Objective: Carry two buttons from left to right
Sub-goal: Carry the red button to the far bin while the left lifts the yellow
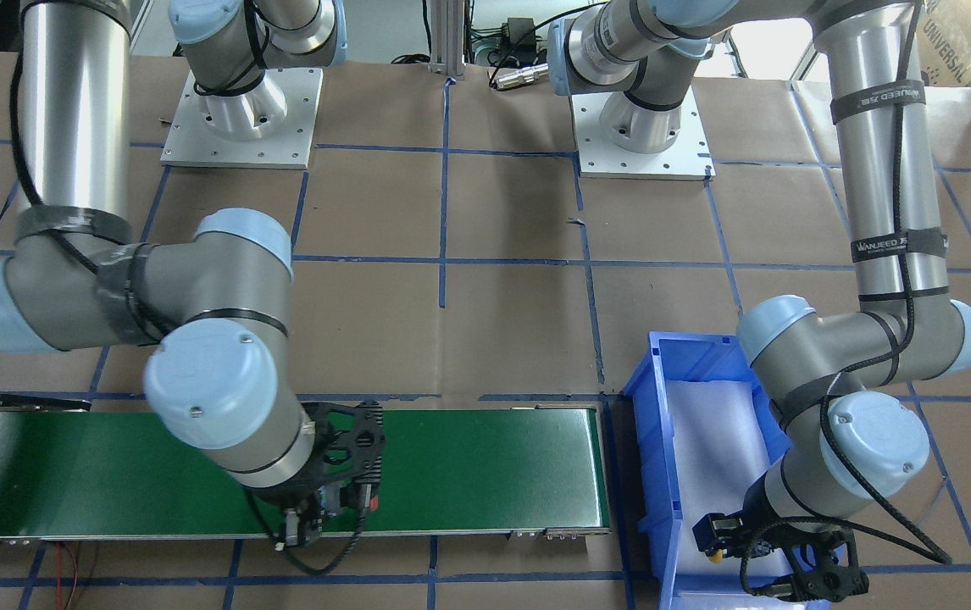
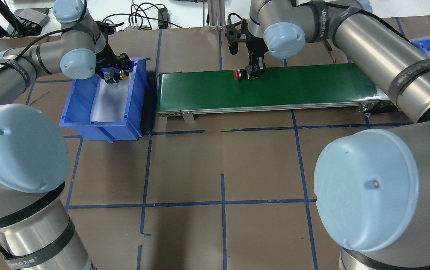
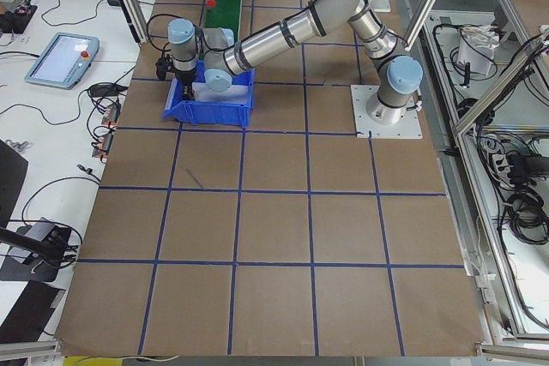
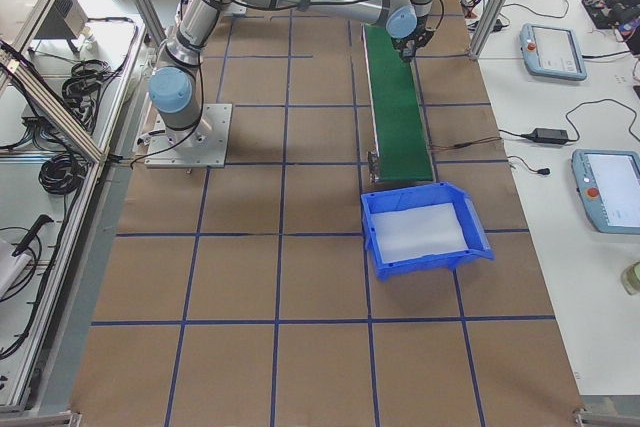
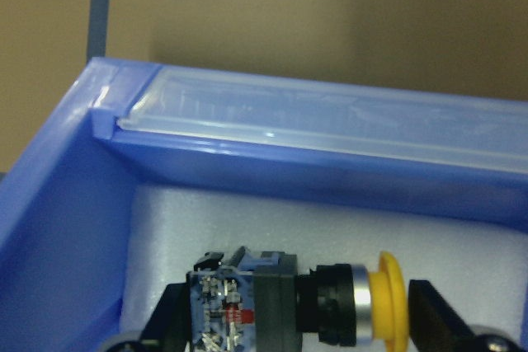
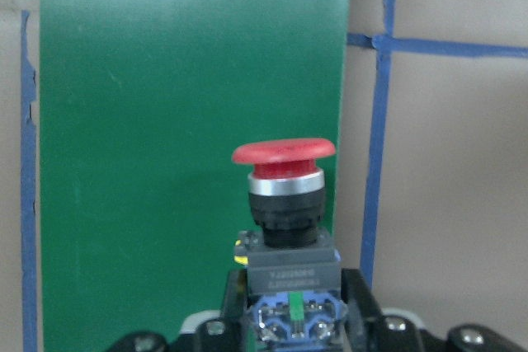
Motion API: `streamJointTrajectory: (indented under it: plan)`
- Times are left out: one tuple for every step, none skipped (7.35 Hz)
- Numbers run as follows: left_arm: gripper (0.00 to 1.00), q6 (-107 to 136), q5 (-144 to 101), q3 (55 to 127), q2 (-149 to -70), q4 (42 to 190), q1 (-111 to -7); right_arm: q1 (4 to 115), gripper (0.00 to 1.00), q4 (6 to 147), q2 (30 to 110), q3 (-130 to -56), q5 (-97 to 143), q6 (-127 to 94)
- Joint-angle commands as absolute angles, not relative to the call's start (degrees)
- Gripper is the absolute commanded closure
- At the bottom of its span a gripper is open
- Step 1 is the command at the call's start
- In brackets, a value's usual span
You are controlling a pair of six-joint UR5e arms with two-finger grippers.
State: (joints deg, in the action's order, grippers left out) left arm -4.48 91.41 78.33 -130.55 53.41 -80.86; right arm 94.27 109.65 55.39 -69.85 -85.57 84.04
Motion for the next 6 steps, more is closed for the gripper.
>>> streamJointTrajectory:
  plan:
    - [0.43,-4.4,91.4,78.1,-130.3,53.3,-80.9,90.5,0.96,109.6,60.4,-69.9,-83.1,69.9]
    - [0.43,-4.4,91.4,78.0,-129.2,53.3,-81.2,90.7,0.96,110.2,63.0,-70.1,-83.5,56.0]
    - [0.43,-4.3,91.6,77.9,-127.1,54.0,-81.5,90.4,0.96,109.6,64.5,-70.6,-84.5,40.8]
    - [0.43,-4.3,91.9,78.0,-123.2,57.4,-81.5,89.5,0.96,106.9,65.7,-71.1,-87.2,30.9]
    - [0.43,-4.3,92.1,78.0,-119.6,62.5,-81.6,85.6,0.96,99.4,67.7,-71.1,-88.1,28.6]
    - [0.43,-3.7,92.2,78.0,-116.7,65.5,-82.3,77.9,0.96,92.5,69.2,-71.1,-87.8,29.3]
